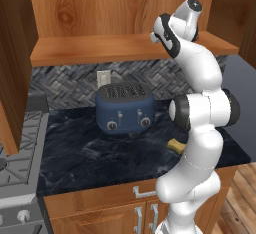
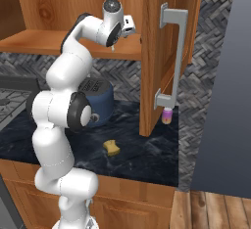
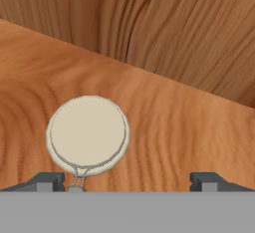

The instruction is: Pick the sponge and dish brush from the cabinet and place them on the counter.

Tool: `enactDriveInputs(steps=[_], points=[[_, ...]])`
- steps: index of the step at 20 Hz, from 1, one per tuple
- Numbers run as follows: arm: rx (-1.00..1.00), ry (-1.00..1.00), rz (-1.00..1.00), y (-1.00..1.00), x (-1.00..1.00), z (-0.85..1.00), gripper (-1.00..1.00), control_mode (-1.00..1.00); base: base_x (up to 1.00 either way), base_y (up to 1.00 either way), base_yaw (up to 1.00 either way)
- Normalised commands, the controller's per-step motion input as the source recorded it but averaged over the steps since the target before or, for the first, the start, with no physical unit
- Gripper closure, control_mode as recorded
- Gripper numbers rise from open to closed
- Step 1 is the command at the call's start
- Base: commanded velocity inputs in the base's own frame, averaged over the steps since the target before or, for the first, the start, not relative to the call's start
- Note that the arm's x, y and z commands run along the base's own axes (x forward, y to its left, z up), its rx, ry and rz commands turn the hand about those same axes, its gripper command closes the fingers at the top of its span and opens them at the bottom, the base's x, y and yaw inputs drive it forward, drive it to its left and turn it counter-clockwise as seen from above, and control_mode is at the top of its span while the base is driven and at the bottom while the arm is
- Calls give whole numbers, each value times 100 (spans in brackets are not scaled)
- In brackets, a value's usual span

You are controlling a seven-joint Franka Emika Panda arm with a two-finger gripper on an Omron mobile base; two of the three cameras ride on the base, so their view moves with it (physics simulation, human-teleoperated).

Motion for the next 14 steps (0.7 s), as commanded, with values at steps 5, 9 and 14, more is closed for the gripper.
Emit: enactDriveInputs(steps=[5,9,14], points=[[0,0,0,0,1,-15,100,-100,0,0,0],[0,0,0,6,0,-23,100,-100,0,0,0],[0,0,0,12,0,-27,100,-100,0,0,0]])
